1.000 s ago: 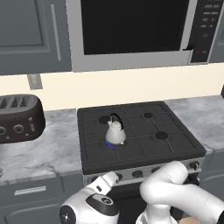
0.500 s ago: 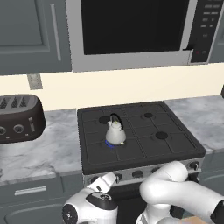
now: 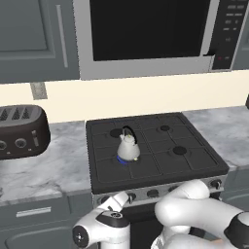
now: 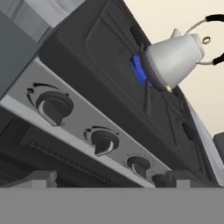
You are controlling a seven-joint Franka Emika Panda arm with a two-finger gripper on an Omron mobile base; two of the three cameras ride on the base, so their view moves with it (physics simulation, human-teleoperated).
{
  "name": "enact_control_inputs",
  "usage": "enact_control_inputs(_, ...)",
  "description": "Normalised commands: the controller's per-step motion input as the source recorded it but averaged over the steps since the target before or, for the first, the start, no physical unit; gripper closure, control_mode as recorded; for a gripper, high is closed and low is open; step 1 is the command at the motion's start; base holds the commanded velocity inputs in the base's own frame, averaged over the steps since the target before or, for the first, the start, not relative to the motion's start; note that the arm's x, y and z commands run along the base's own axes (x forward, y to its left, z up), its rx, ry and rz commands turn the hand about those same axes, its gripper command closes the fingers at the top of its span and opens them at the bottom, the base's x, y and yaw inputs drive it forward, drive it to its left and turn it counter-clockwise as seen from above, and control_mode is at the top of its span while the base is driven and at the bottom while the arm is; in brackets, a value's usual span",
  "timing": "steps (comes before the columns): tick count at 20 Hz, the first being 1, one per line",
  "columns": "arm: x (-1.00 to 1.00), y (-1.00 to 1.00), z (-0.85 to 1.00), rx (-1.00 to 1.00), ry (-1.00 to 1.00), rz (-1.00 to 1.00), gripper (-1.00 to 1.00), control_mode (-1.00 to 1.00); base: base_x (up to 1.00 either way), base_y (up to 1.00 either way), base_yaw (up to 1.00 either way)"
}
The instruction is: The kettle is done boiling. Turn off the stove, then wait for 300 timesteps before moving the kettle to the dining table.
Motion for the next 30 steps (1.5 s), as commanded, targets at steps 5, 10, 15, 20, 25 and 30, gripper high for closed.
enact_control_inputs(5,0.12,0.03,-0.31,-0.04,-0.06,0.0,-1.0,-1.0,0.0,0.0,0.0)
enact_control_inputs(10,0.03,0.06,-0.13,-0.05,-0.08,0.0,-1.0,-1.0,0.0,0.0,0.0)
enact_control_inputs(15,0.0,0.15,0.0,-0.07,-0.04,0.0,-1.0,-1.0,0.0,0.0,0.0)
enact_control_inputs(20,0.07,0.14,-0.02,-0.06,0.0,-0.01,-1.0,-1.0,0.0,0.0,0.0)
enact_control_inputs(25,0.06,0.0,-0.07,-0.02,0.0,0.0,-1.0,-1.0,0.0,0.0,0.0)
enact_control_inputs(30,0.17,0.0,-0.07,-0.01,0.0,0.0,-1.0,-1.0,0.0,0.0,0.0)
